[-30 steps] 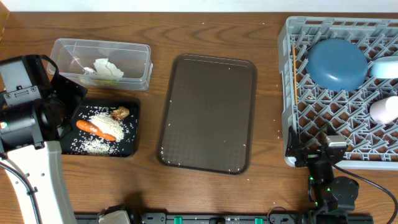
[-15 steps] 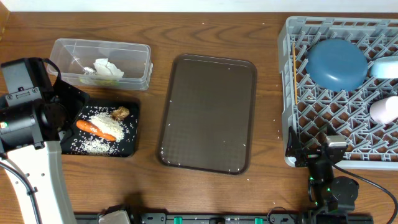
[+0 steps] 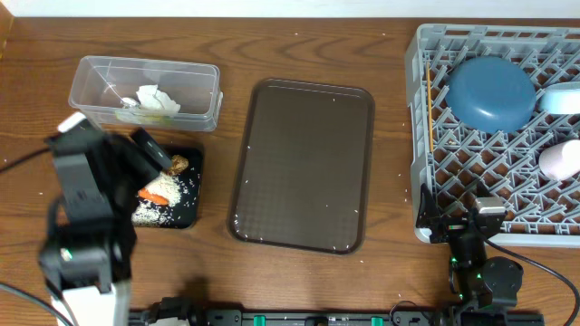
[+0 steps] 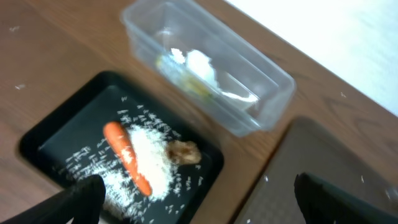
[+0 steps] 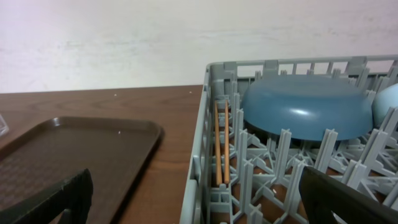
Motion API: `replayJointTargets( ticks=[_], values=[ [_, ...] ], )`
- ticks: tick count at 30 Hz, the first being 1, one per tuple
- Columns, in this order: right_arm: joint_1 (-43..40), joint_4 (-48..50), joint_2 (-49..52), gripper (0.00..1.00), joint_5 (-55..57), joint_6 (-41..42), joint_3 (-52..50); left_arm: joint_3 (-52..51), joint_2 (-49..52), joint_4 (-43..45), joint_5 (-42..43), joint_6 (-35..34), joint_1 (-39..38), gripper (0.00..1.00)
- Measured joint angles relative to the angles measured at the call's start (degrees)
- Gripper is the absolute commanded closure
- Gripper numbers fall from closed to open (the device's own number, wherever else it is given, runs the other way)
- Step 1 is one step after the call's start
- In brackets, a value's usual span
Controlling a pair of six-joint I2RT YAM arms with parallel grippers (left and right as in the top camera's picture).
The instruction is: Sort waste into correct bins and load items into the dishwasher rack
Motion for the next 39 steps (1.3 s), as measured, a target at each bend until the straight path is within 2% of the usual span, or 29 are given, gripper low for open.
replayJointTargets(
  ticks=[5, 11, 23, 39],
  values=[
    [0.0, -0.1, 0.0, 0.01, 0.0, -0.1, 0.0, -16.6, -11.1, 14.2, 4.5, 4.2, -1.1, 0.02],
    [0.0, 0.0, 0.0, 0.01, 0.0, -0.2, 0.0, -34.3, -22.3, 27.4, 7.2, 6.4, -1.1, 0.02],
    [0.0, 0.0, 0.0, 0.01, 0.0, -0.2, 0.0, -58.8, -34.7, 54.1, 11.7, 8.1, -1.6, 0.02],
    [0.0, 0.0, 0.0, 0.01, 0.0, -0.2, 0.0, -60.8, -43.8, 44.2, 11.8, 14.5, -2.3, 0.02]
  ],
)
